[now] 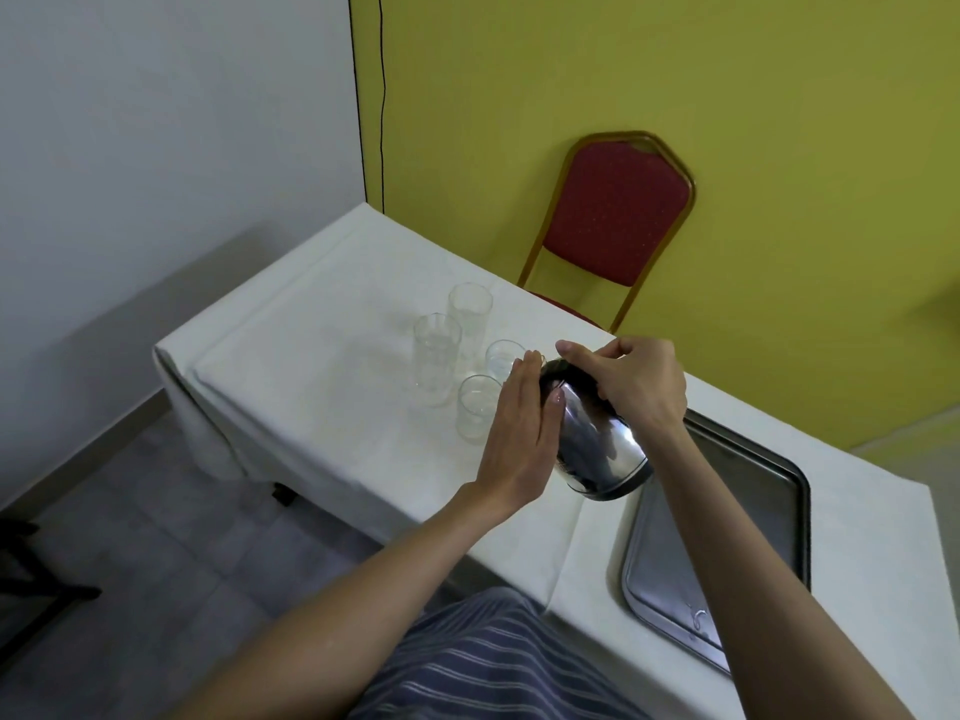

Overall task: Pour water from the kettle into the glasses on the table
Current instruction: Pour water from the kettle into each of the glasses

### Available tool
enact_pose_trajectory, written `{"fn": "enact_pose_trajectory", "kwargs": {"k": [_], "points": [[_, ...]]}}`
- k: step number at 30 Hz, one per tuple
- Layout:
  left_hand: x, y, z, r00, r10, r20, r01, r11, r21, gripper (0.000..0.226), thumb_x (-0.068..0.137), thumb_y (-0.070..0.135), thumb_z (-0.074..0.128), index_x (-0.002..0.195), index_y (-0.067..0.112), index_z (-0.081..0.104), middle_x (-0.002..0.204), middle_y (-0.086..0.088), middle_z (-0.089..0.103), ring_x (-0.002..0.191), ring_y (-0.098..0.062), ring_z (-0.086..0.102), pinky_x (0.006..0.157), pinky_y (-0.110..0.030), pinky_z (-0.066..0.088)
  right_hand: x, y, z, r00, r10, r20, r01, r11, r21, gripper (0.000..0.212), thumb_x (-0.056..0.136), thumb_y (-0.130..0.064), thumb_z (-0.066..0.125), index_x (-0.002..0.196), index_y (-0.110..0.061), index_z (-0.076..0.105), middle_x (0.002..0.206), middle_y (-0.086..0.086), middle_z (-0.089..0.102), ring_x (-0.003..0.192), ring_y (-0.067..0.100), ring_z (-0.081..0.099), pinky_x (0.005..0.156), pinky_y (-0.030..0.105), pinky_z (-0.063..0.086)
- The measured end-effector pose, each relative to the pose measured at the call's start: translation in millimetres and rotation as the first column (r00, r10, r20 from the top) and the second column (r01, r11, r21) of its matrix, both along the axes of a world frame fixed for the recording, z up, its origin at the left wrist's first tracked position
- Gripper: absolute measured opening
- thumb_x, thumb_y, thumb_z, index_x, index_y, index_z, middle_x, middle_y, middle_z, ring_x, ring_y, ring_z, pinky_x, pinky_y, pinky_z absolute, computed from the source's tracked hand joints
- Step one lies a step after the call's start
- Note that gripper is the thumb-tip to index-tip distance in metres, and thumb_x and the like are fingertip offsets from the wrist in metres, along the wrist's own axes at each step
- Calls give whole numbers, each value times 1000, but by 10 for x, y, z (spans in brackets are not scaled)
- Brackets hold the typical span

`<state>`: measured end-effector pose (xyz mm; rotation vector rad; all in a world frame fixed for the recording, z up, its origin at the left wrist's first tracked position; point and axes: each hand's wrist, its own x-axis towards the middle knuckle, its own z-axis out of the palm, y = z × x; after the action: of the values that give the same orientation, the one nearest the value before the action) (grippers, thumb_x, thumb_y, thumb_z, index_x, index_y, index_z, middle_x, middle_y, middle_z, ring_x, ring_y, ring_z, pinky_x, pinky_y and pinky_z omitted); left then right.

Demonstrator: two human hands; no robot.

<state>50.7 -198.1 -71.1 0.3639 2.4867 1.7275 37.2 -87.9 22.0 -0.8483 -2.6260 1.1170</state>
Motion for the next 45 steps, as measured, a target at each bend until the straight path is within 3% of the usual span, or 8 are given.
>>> {"fn": "enact_pose_trajectory", "kwargs": {"k": [7, 13, 18, 21, 29, 34, 40, 45], "points": [[-41, -16, 0, 1000, 1, 3, -1, 1000, 20, 55, 103, 41, 24, 153, 22, 12, 161, 7, 14, 148, -5, 4, 103, 0, 2, -60, -50, 39, 1000, 8, 30, -9, 1000, 28, 50, 67, -67, 80, 64, -18, 69, 58, -5, 67, 66, 19, 67, 62, 30, 49], [-58, -32, -18, 1000, 1, 15, -1, 999, 33, 55, 102, 43, 25, 152, 23, 14, 161, 5, 16, 148, -8, 9, 111, -14, 10, -83, -93, 75, 999, 21, 43, -23, 999, 43, 49, 68, -66, 80, 61, -19, 66, 56, -6, 65, 62, 17, 64, 55, 26, 40], [-61, -57, -20, 1000, 4, 13, -5, 1000, 26, 57, 101, 45, 24, 152, 22, 13, 161, 5, 16, 147, -7, 10, 100, 3, 3, -94, -117, 82, 998, 30, 51, -33, 998, 61, 49, 70, -65, 79, 60, -19, 66, 54, -5, 63, 58, 15, 60, 53, 25, 37], [-71, -59, -34, 1000, 10, 13, -11, 1000, 21, 57, 101, 46, 23, 152, 23, 14, 161, 6, 16, 147, -7, 10, 97, 7, 1, -101, -133, 85, 998, 33, 50, -36, 997, 68, 49, 70, -65, 79, 60, -19, 66, 53, -6, 62, 57, 14, 59, 53, 25, 36], [-60, -70, 12, 1000, -23, -1, 23, 999, 26, 56, 102, 41, 25, 152, 20, 15, 160, 4, 17, 148, -8, 8, 112, -15, 9, -68, -101, 56, 999, 5, 45, -7, 999, 37, 50, 68, -67, 79, 64, -18, 68, 57, -6, 65, 60, 15, 63, 55, 26, 41], [-45, -15, 34, 996, -77, -34, 76, 997, -20, 55, 102, 43, 24, 152, 22, 17, 160, 5, 20, 148, -10, 9, 119, -29, 16, 53, 53, -21, 999, -44, -9, 43, 997, -57, 49, 67, -65, 81, 63, -17, 69, 53, -3, 64, 55, 19, 62, 59, 31, 48], [-19, 92, 79, 973, -164, -163, 146, 982, -116, 49, 104, 34, 27, 150, 19, 24, 158, 1, 24, 147, -12, 12, 119, -28, 16, 282, 316, -150, 978, -186, -91, 150, 938, -313, 47, 66, -51, 88, 57, -12, 65, 44, 0, 56, 46, 19, 53, 54, 31, 45], [12, 192, 118, 929, -255, -267, 215, 962, -171, 57, 102, 42, 20, 149, 13, 28, 157, -2, 27, 148, -13, 12, 119, -25, 9, 486, 475, -238, 955, -278, -100, 183, 823, -538, 46, 75, -33, 88, 56, -10, 53, 37, -3, 47, 30, 10, 41, 36, 16, 36]]}}
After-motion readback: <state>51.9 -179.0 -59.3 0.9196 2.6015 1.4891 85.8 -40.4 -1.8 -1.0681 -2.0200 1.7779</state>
